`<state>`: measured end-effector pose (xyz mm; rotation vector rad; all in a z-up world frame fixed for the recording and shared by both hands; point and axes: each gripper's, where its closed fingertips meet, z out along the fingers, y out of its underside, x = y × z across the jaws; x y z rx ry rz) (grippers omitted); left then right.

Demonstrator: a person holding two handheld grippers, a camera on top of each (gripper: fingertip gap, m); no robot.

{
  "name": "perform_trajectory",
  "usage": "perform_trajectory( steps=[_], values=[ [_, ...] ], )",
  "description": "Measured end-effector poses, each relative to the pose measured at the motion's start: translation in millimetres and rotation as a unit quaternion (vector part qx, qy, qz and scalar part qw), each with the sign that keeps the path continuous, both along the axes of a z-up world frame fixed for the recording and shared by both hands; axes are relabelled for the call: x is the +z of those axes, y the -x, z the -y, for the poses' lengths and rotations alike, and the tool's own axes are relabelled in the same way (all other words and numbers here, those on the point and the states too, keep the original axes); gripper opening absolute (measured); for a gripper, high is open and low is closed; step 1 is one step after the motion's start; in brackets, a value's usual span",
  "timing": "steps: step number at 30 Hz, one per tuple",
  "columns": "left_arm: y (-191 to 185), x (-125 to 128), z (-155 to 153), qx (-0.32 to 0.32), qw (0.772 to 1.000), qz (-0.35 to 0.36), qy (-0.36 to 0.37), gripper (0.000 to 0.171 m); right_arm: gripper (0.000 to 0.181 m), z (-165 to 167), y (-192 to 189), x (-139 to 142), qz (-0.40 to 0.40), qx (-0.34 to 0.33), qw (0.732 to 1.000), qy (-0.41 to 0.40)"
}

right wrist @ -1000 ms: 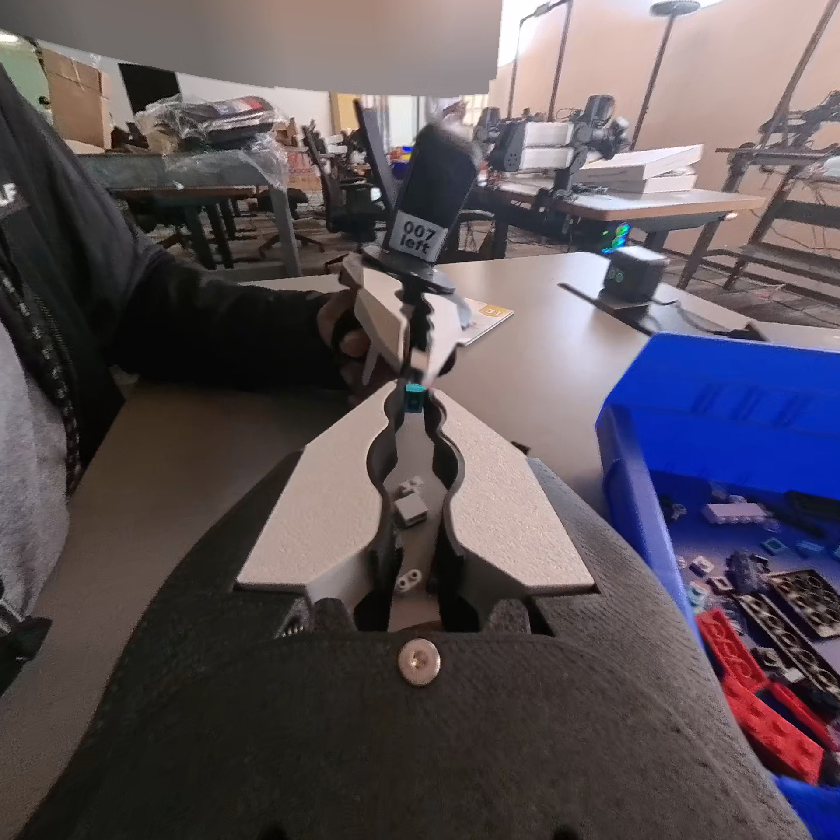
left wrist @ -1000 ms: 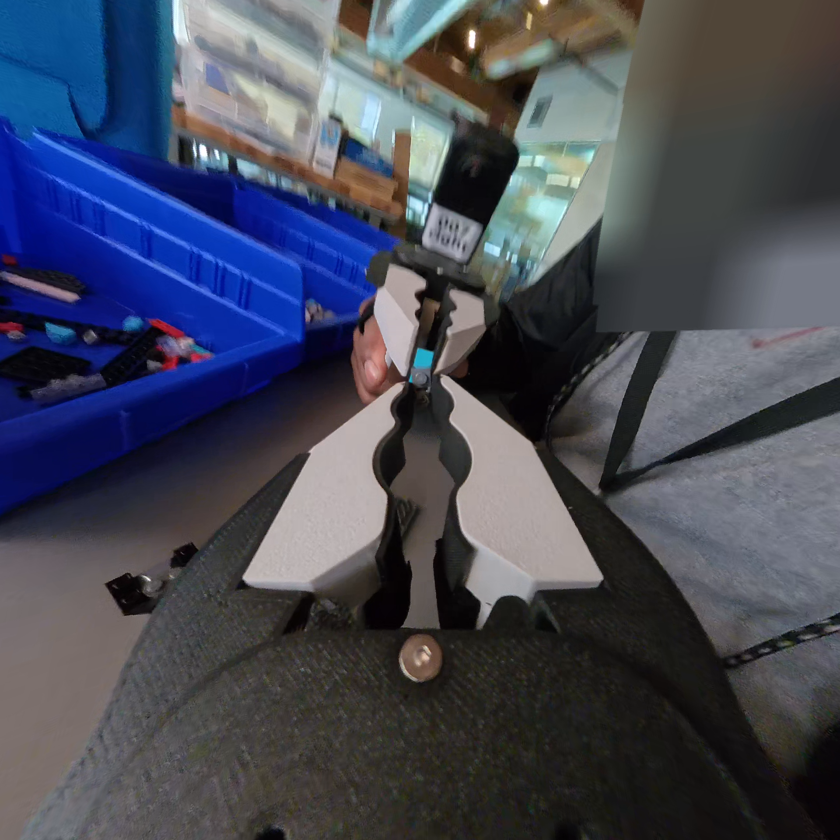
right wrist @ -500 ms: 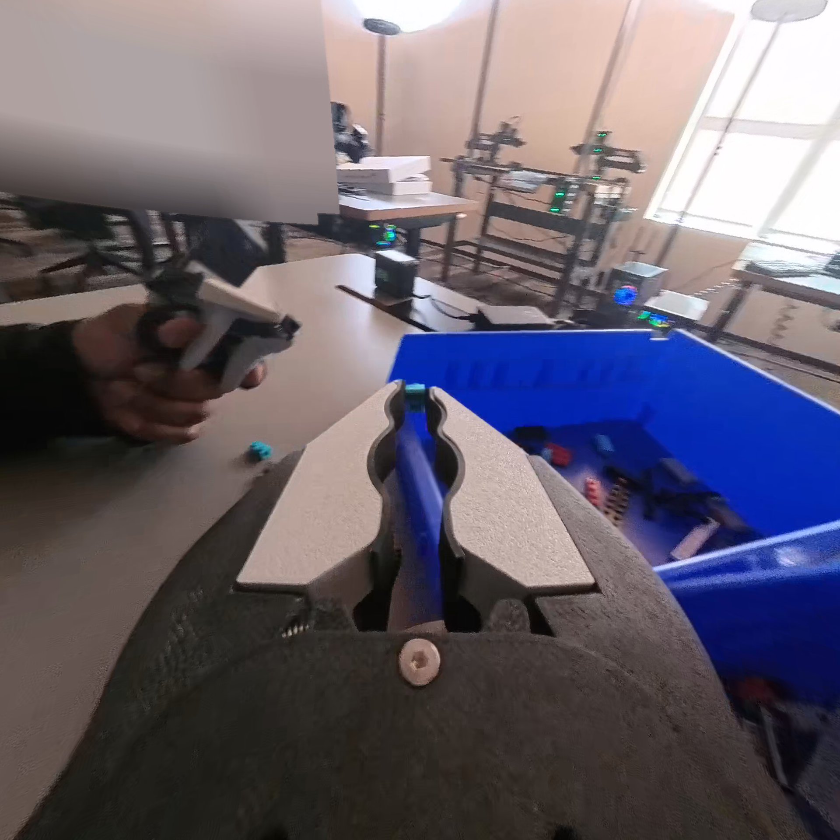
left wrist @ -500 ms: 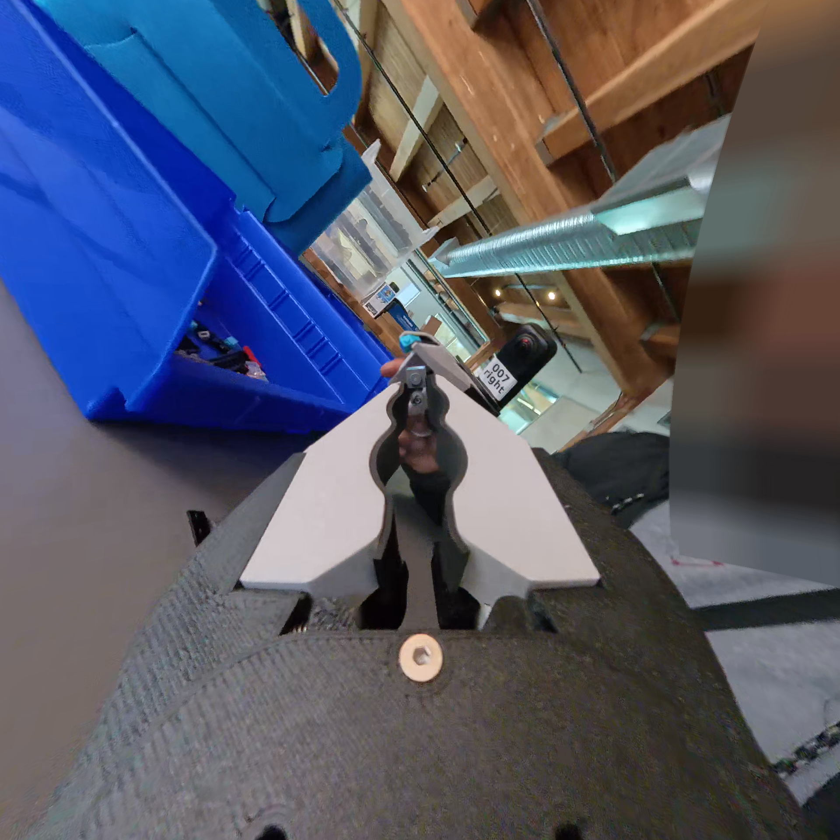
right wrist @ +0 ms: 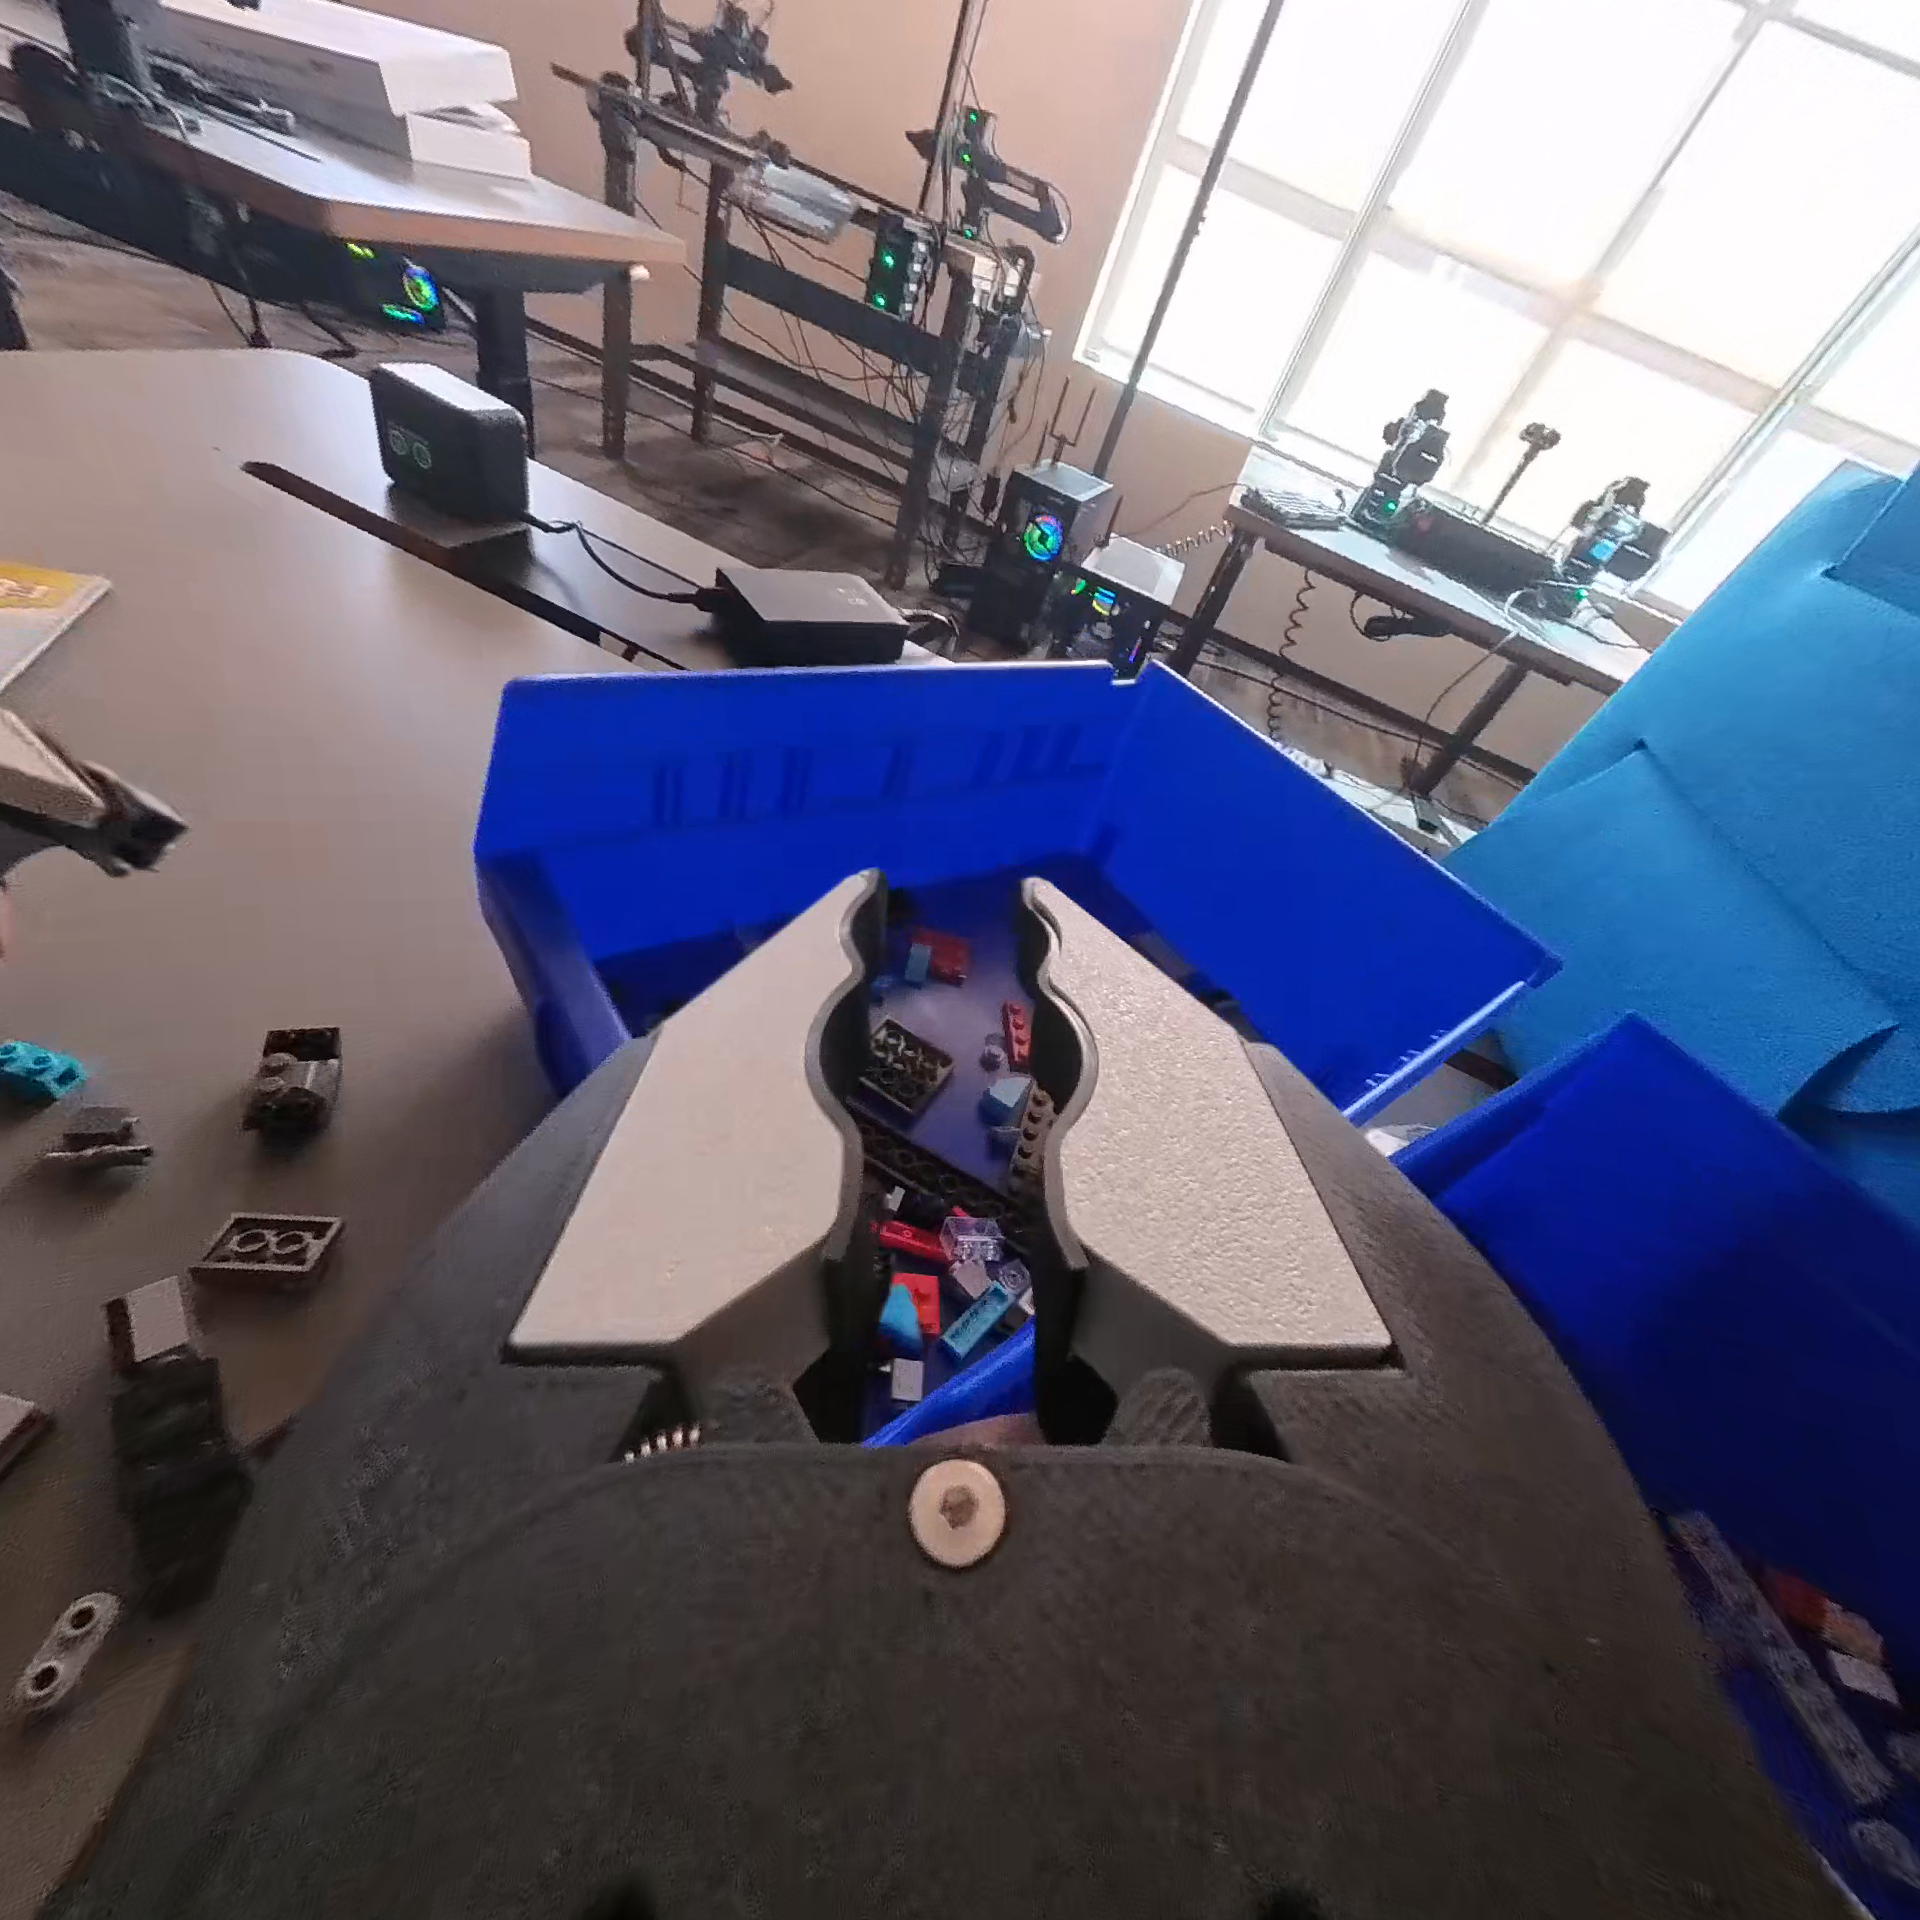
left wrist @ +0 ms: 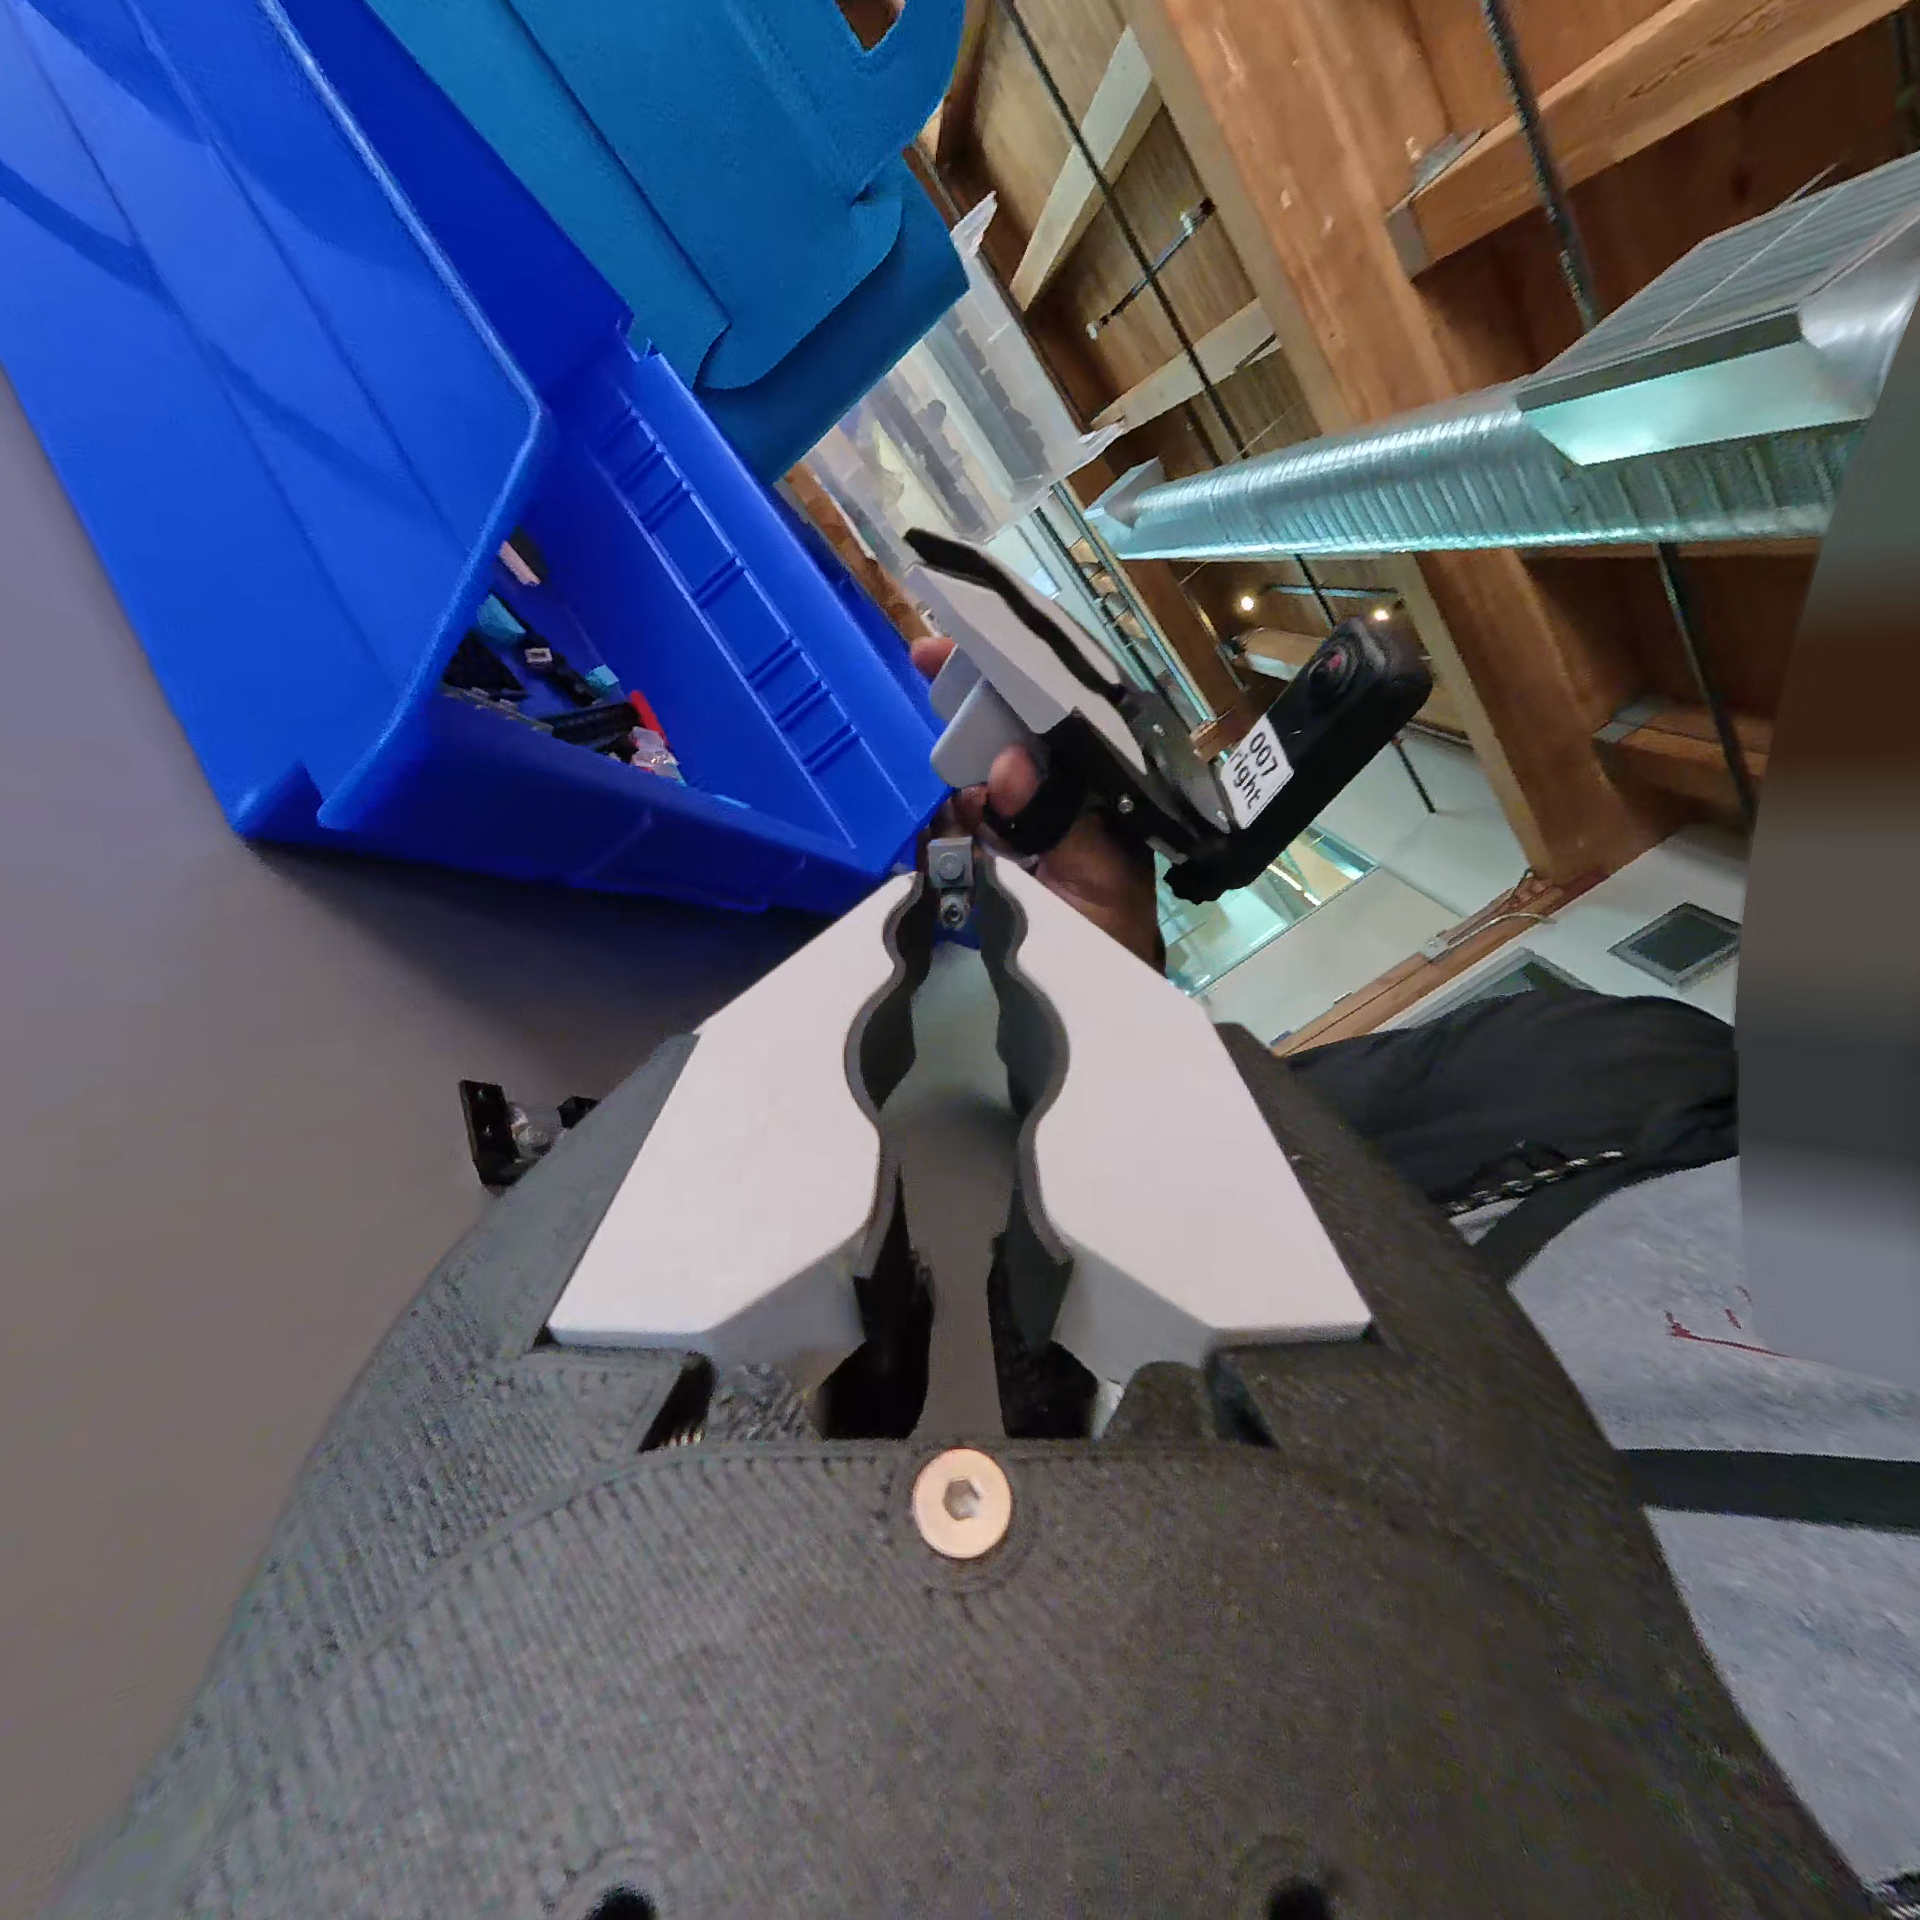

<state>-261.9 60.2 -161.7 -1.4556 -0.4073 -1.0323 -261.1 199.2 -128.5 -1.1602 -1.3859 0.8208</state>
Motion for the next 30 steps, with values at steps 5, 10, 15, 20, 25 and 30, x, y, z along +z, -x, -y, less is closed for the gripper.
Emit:
perform_trajectory(
  steps=[5,10,15,20,25,30],
  values=[
    [-6.4,-14.6,1.6,-0.023,0.996,-0.06,0.056,0.008,0.026,28.5,-8.2,1.7,-0.011,0.09,0.996,0.003],
    [-20.7,-41.0,12.8,-0.082,0.972,-0.161,0.147,0.008,0.023,105.8,-32.5,-30.6,0.056,0.307,0.95,0.012],
    [-26.3,-68.8,26.2,-0.116,0.932,-0.258,0.225,0.008,0.023,136.6,-45.8,-70.7,0.138,0.373,0.918,0.008],
    [-28.3,-89.1,35.8,-0.138,0.9,-0.308,0.275,0.008,0.023,139.4,-49.5,-87.4,0.17,0.383,0.908,0.005],
    [-28.0,-99.6,38.3,-0.141,0.886,-0.327,0.298,0.012,0.023,133.0,-47.5,-92.4,0.18,0.374,0.91,0.012],
    [-28.7,-100.5,37.2,-0.141,0.885,-0.329,0.298,0.019,0.023,133.3,-51.5,-94.2,0.187,0.385,0.904,0.013]
  ],
)
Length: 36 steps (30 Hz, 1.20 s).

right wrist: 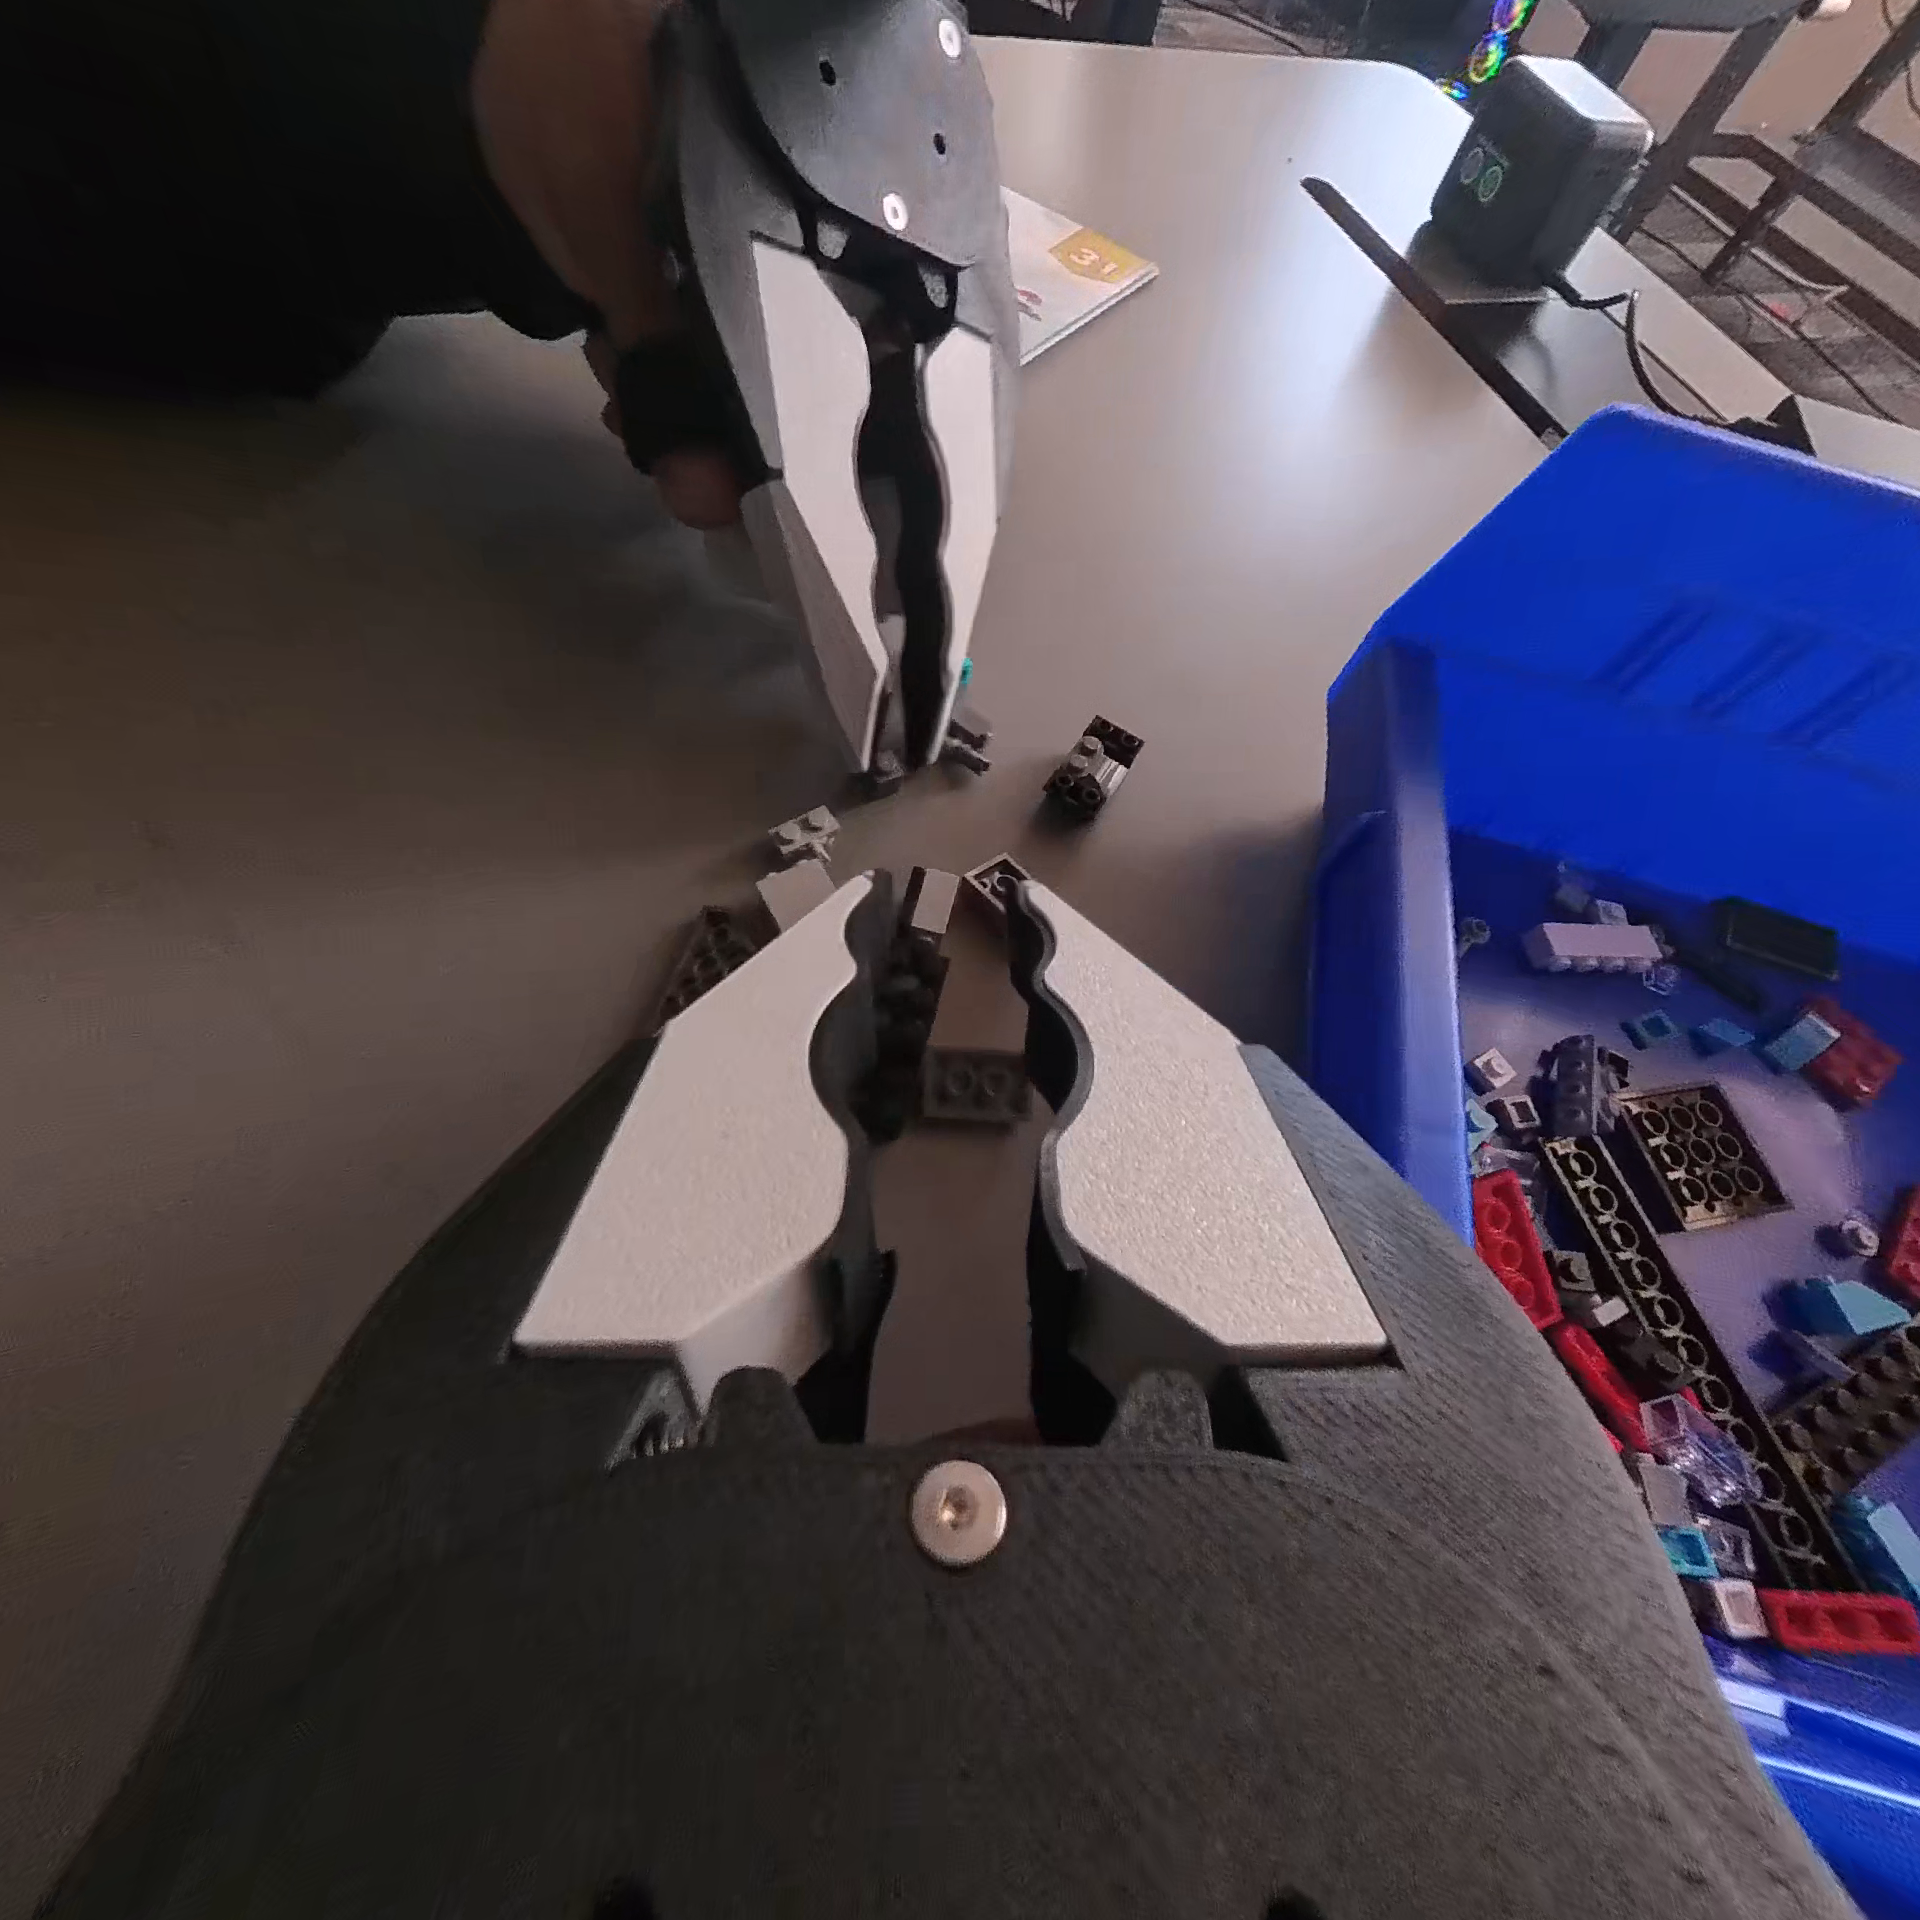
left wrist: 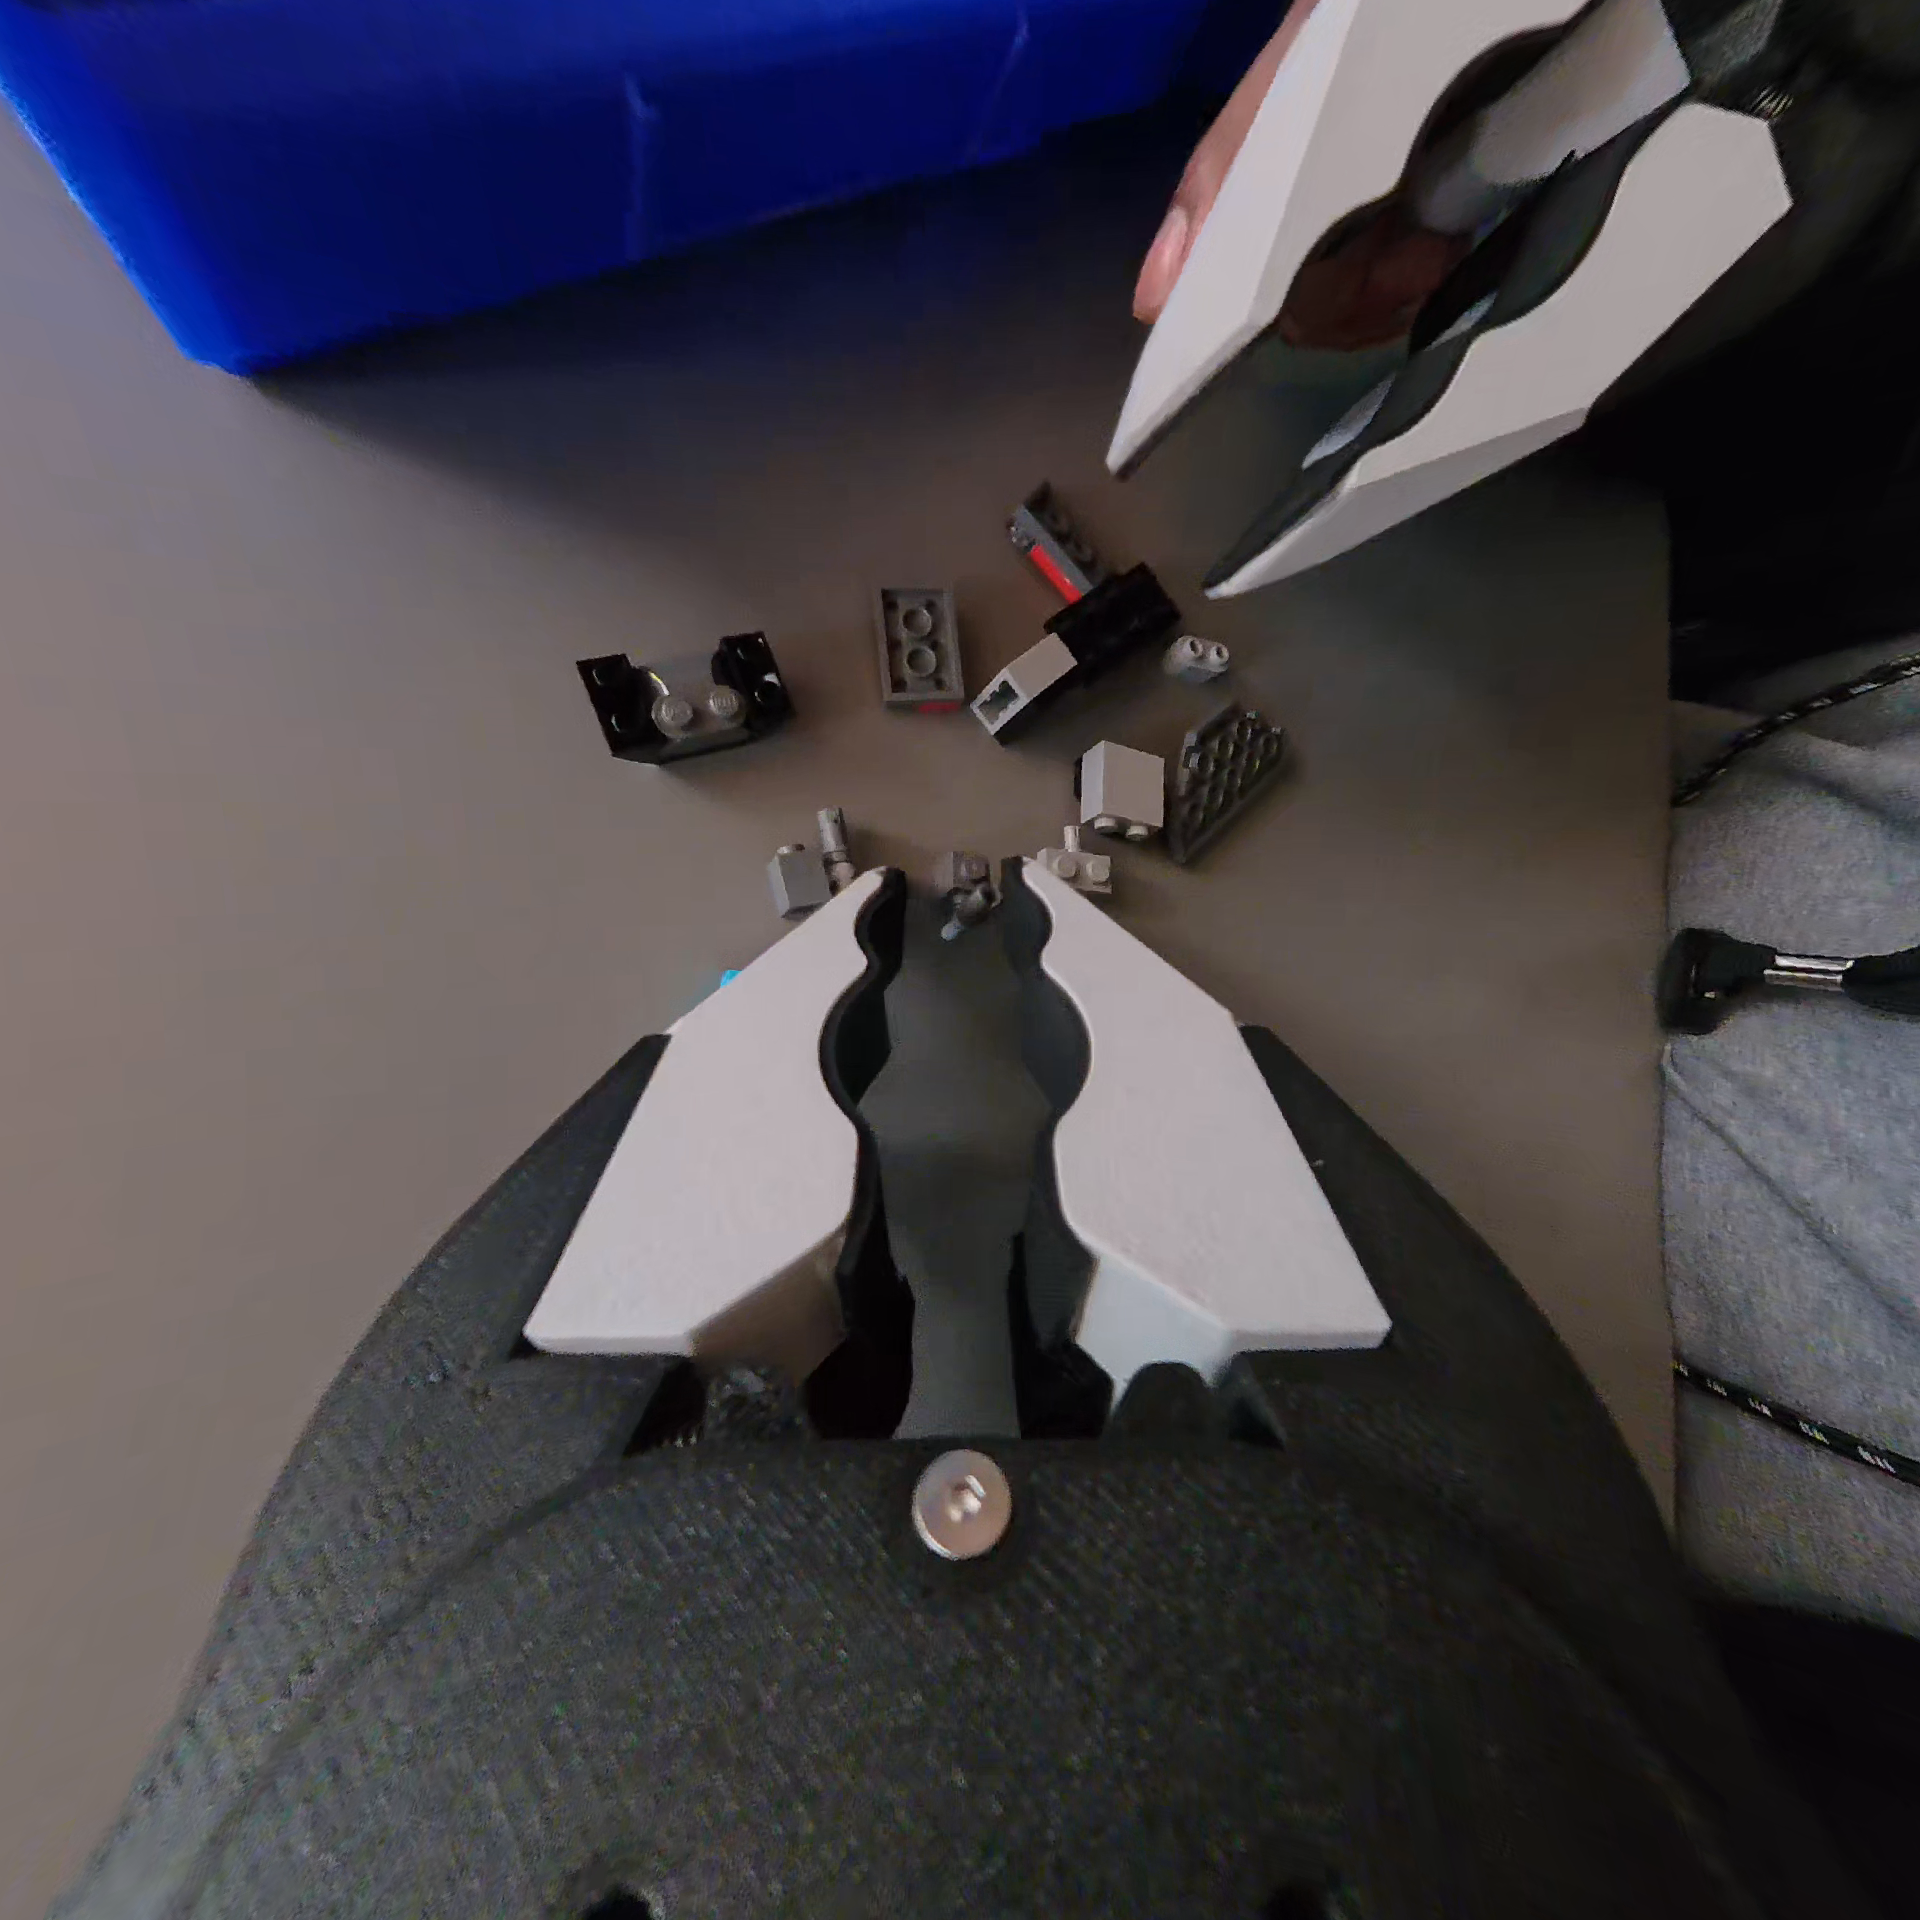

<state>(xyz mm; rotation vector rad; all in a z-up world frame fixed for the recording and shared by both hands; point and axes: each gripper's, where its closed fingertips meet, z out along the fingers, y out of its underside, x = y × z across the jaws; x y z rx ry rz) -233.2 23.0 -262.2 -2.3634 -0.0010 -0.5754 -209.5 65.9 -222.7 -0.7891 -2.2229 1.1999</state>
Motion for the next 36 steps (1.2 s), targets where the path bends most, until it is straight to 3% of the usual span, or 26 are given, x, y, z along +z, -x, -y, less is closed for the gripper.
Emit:
perform_trajectory(
  steps=[10,28,36],
  values=[
    [-6.3,31.1,-13.5,-0.012,0.995,0.001,-0.094,0.03,0.023,-4.7,-11.0,0.1,0.019,0.024,1.0,-0.006],
    [-15.8,17.1,-17.4,-0.024,0.997,-0.013,-0.077,0.031,0.023,0.4,-7.4,-19.7,0.04,0.009,0.999,-0.035],
    [9.3,24.6,-20.7,0.046,0.995,0.01,-0.087,0.03,0.024,4.0,3.7,-18.7,0.032,-0.021,0.999,-0.017]
  ],
)
